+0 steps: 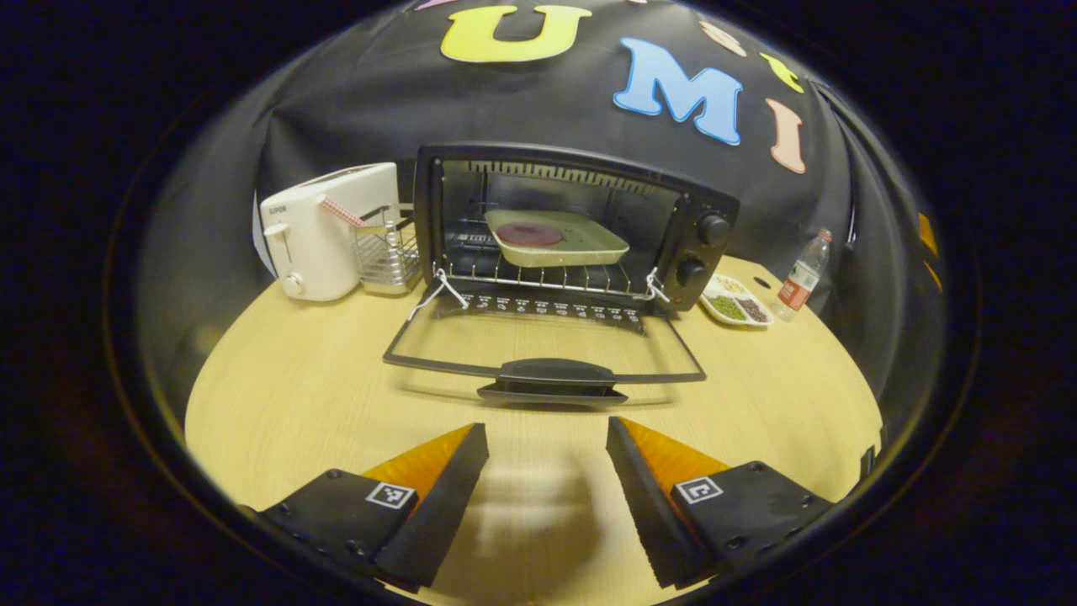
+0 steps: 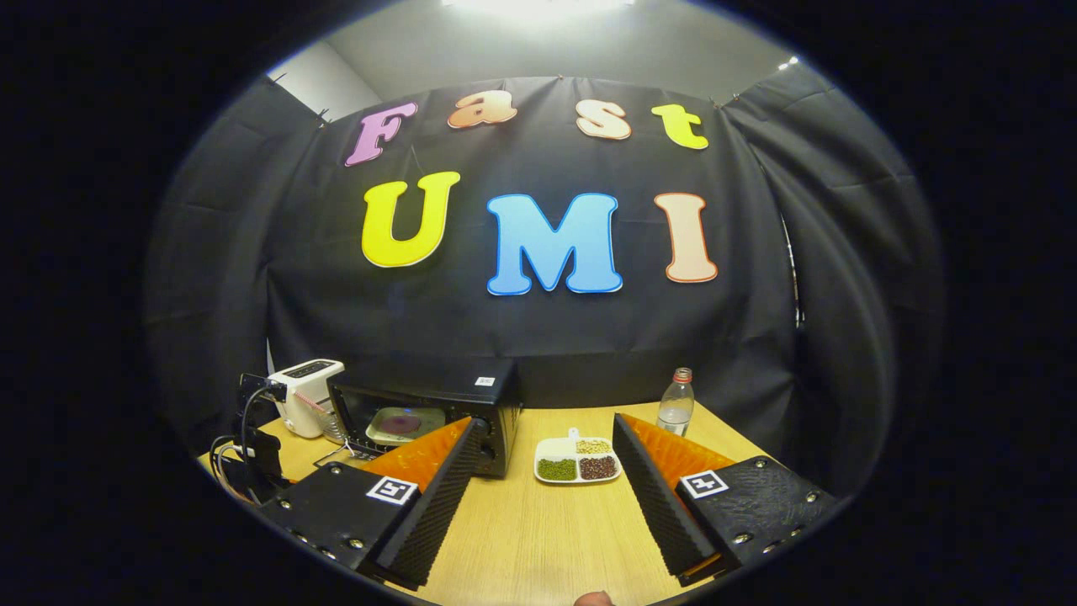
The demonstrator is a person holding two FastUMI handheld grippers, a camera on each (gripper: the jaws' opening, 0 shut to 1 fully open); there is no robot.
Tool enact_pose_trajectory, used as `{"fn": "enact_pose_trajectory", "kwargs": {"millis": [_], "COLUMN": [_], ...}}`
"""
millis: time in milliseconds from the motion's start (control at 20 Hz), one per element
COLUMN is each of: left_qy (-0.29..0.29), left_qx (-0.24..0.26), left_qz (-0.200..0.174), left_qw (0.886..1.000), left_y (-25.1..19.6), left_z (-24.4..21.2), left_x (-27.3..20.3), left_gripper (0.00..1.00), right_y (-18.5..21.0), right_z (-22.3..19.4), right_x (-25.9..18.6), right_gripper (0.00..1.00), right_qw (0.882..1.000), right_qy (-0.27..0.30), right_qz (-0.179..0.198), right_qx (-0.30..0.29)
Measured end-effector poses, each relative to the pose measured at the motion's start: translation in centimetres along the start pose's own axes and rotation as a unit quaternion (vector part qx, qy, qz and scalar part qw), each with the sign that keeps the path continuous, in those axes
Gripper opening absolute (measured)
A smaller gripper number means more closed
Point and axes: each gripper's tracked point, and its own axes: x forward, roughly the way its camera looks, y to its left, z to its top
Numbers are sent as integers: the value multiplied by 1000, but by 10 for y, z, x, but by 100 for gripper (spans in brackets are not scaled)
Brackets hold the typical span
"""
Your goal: Open the electric oven with the left hand, put the food in, and close the electric oven.
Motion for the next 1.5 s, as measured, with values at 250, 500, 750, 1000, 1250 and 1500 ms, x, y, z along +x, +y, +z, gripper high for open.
{"fn": "enact_pose_trajectory", "kwargs": {"millis": [250, 500, 750, 1000, 1250, 1500], "left_qy": [28, 21, 1, -36, -82, -123], "left_qx": [17, 50, 51, 54, 68, 82], "left_qz": [3, 11, 16, 18, 14, 14], "left_qw": [999, 998, 999, 998, 994, 989], "left_y": [5, 8, 9, 5, 0, -4], "left_z": [-8, -4, 3, 31, 71, 115], "left_x": [30, 42, 36, 16, 1, -1], "left_gripper": [97, 97, 97, 91, 100, 96], "right_y": [-9, -9, -4, 10, 24, 21], "right_z": [-2, -4, -7, -4, -15, -17], "right_x": [1, 3, 4, 2, 2, 4], "right_gripper": [98, 98, 98, 98, 98, 98], "right_qw": [999, 999, 999, 1000, 1000, 1000], "right_qy": [10, 16, 19, 16, 16, 28], "right_qz": [-30, -42, -35, -14, 0, -1], "right_qx": [-9, -12, -10, -5, -4, 4]}}
